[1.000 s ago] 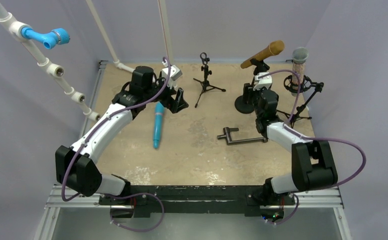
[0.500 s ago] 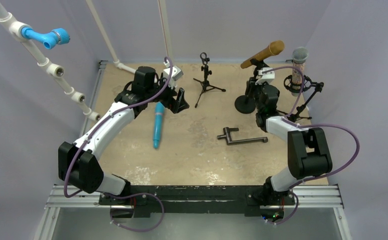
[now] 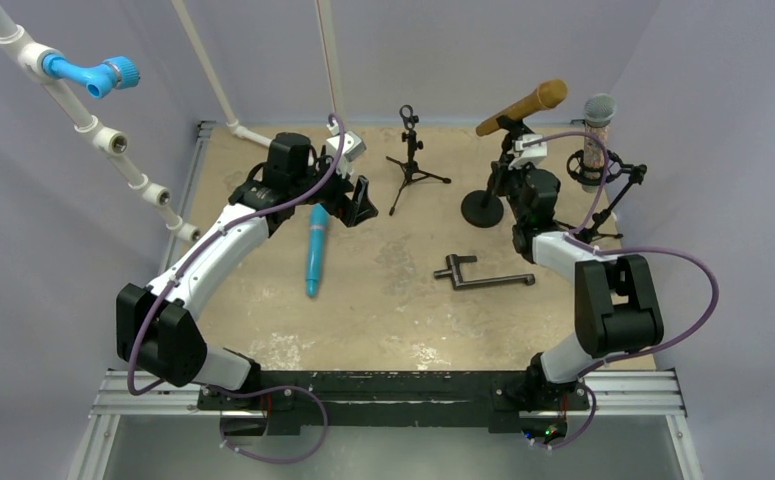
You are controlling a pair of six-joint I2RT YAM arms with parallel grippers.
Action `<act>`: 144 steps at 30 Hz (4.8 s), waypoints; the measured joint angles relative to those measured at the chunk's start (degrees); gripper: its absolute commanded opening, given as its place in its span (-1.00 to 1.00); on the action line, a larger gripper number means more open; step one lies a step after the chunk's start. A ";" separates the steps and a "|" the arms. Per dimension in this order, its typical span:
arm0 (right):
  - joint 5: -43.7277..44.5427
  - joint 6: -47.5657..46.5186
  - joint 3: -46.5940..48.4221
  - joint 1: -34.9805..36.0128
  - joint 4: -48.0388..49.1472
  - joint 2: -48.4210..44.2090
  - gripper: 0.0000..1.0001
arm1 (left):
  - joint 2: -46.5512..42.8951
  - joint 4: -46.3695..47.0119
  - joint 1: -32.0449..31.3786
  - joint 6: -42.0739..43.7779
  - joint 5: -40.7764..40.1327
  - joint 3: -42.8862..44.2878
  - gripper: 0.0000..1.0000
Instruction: Remove the microphone from the stand
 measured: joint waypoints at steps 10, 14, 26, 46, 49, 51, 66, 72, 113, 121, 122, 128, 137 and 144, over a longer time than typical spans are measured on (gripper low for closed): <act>-5.16 -0.24 -0.07 0.02 -4.55 -3.04 -1.00 | 0.00 0.00 0.00 0.02 0.00 0.00 0.74; -7.21 -1.36 -0.07 0.07 -7.10 -4.98 -1.00 | 0.00 -0.02 0.00 0.02 0.00 0.00 0.74; -16.63 -3.85 0.11 0.33 -13.25 -11.69 -1.00 | -0.02 -1.03 0.00 0.11 0.00 3.39 0.74; -33.31 -5.44 7.23 16.22 -27.78 -15.19 -1.00 | -11.32 -14.51 0.00 6.29 7.37 15.98 0.77; -34.27 -5.70 6.99 19.30 -26.97 -14.45 -1.00 | -13.16 -15.93 0.00 8.04 8.33 15.74 0.78; -34.75 -6.03 6.32 21.53 -25.77 -13.79 -1.00 | -14.21 -17.05 0.00 9.22 8.81 15.23 0.78; -33.79 -6.25 -7.63 27.54 -7.08 -11.47 -1.00 | -16.22 -19.71 0.00 11.96 12.66 9.75 0.78; -32.20 -6.93 -9.14 27.91 -4.15 -11.47 -1.00 | -15.72 -16.24 0.00 8.83 13.94 9.22 0.79; -39.67 -16.65 -1.51 17.97 -35.76 -21.24 0.68 | -0.96 -13.57 -13.53 3.96 -1.22 24.37 0.65; -45.24 -16.85 3.04 16.24 -42.80 -22.49 0.64 | -0.94 -13.57 -14.34 3.96 -1.53 24.37 0.58; -46.07 -16.63 3.50 15.96 -42.97 -22.47 0.63 | -0.94 -13.57 -14.47 3.93 -1.25 24.37 0.57; -49.51 -14.62 5.75 14.03 -43.65 -22.47 0.64 | -0.94 -13.57 -15.45 3.96 -0.15 24.37 0.53; -54.38 -16.83 14.25 12.98 -49.46 -20.48 0.70 | -0.31 -13.68 -16.02 4.02 1.09 24.37 0.40; -57.66 -20.70 20.98 12.98 -54.49 -16.57 0.71 | 0.15 -14.03 -16.09 4.07 1.27 24.37 0.27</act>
